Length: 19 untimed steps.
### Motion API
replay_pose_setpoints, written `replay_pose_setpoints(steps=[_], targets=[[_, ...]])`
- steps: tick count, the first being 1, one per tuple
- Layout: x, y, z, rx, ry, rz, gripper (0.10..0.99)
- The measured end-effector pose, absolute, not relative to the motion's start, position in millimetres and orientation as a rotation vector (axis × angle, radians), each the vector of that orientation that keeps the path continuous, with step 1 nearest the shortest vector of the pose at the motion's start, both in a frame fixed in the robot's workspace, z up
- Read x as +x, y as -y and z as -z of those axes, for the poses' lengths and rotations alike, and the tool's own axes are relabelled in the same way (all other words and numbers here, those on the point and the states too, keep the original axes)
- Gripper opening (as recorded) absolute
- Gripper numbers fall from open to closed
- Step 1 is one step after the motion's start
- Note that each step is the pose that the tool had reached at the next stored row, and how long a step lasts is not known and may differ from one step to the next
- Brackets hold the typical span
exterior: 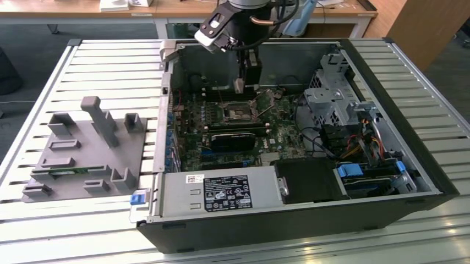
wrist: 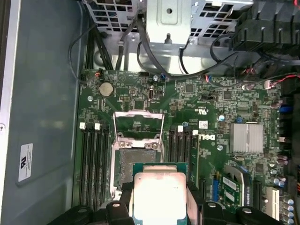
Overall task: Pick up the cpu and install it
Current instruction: 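Place the cpu into insertion slot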
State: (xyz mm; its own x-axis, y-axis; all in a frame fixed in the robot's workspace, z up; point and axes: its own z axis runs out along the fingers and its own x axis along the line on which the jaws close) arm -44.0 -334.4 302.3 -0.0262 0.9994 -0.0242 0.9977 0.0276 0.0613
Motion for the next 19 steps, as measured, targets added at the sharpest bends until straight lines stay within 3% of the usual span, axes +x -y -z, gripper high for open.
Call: replay_pose_setpoints(steps=[19], targets=[[-44.5,331.4,-271.3,2.148,-2.208,-0.041,0.533]])
